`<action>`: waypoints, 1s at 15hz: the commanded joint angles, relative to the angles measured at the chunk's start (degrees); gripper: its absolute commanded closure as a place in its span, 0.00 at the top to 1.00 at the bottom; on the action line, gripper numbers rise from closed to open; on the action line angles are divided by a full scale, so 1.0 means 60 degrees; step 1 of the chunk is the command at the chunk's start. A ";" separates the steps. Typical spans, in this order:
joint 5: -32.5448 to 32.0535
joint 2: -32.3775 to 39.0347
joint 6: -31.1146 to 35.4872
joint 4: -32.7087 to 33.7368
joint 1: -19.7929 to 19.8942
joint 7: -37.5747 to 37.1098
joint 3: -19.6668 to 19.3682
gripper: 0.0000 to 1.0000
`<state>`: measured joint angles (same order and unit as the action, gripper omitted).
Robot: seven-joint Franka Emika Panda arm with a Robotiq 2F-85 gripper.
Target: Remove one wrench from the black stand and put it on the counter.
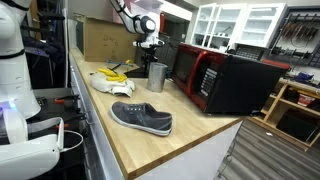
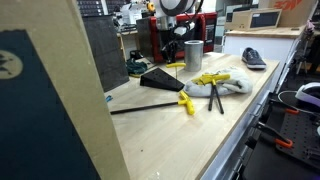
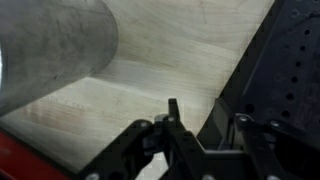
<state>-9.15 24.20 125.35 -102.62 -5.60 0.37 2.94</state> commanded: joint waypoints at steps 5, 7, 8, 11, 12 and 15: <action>-0.0888 0.0851 0.0062 0.0802 -0.0574 -0.1477 -0.0468 0.00; -0.0962 0.1001 0.0154 0.0878 -0.0615 -0.1660 -0.0503 0.00; -0.0918 0.1108 0.0228 0.0955 -0.0631 -0.1734 -0.0500 0.00; -0.0768 0.1366 0.0616 0.1099 -0.0682 -0.1866 -0.0446 0.00; -0.0744 0.1428 0.0755 0.1131 -0.0720 -0.1964 -0.0449 0.00; -0.0505 0.1583 0.1061 0.1290 -0.0766 -0.2041 -0.0363 0.00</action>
<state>-13.53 32.42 130.52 -97.01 -9.49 -10.42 0.77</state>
